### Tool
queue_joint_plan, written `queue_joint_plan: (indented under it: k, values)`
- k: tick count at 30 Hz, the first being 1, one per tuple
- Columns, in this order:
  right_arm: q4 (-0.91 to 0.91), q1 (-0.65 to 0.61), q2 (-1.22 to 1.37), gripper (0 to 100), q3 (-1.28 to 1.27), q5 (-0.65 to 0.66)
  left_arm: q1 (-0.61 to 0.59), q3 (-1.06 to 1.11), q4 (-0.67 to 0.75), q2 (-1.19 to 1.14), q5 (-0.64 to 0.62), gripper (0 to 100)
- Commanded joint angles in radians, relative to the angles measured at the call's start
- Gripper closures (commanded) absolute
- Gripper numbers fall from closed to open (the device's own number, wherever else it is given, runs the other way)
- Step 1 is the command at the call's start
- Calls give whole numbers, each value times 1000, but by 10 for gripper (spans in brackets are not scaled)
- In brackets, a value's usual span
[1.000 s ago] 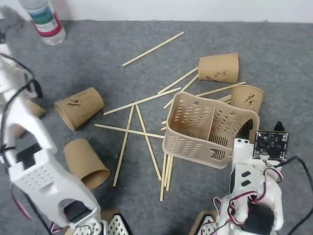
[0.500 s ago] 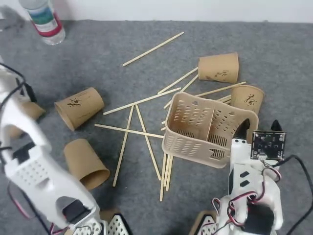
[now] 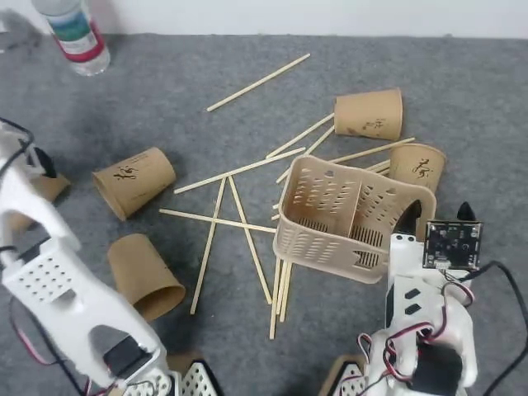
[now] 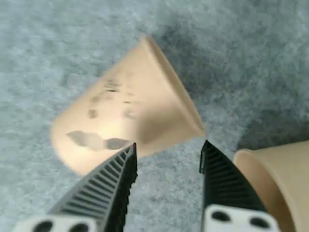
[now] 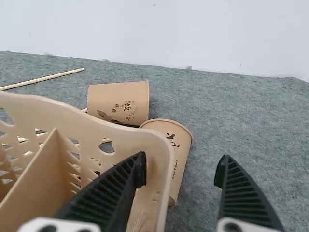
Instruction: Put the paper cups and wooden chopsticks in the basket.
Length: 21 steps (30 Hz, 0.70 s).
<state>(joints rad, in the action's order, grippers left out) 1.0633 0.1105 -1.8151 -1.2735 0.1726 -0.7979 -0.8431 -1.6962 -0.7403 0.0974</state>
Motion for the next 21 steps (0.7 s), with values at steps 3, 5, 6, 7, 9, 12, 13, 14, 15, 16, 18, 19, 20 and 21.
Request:
queue_joint_plan:
  k: [3, 5, 6, 7, 9, 12, 13, 14, 15, 16, 18, 19, 20, 21]
  values:
    - [-4, -21, 1, 753, -40, 20, -38, -99, -18, 5, -14, 787]
    - [-4, -21, 1, 753, -40, 20, -40, -93, -20, 5, -9, 793]
    - [-4, -21, 1, 753, -40, 20, -40, -84, -18, 5, -9, 801]
    - [-4, -21, 1, 753, -40, 20, -40, -77, -17, 5, -9, 806]
    - [-4, -21, 1, 753, -40, 20, -32, -70, -12, 5, -15, 807]
    - [-4, -21, 1, 753, -40, 20, 9, -128, -18, 17, -60, 804]
    - [-4, -21, 1, 753, -40, 20, 23, -162, -26, 20, -75, 803]
    - [-2, -21, 1, 753, -40, 20, 35, -199, -35, 17, -87, 803]
    - [-2, -21, 1, 753, -40, 20, 48, -222, -40, 14, -92, 803]
    - [-2, -21, 1, 753, -40, 20, 60, -236, -41, 8, -95, 803]
    - [-2, -21, 1, 753, -40, 20, 72, -243, -40, -9, -98, 803]
    - [-2, -21, 1, 753, -40, 20, 72, -243, -38, -21, -118, 803]
    - [-2, -21, 1, 753, -40, 20, 71, -243, -31, -38, -143, 803]
    - [-2, -21, 1, 753, -40, 20, 68, -243, -25, -55, -158, 803]
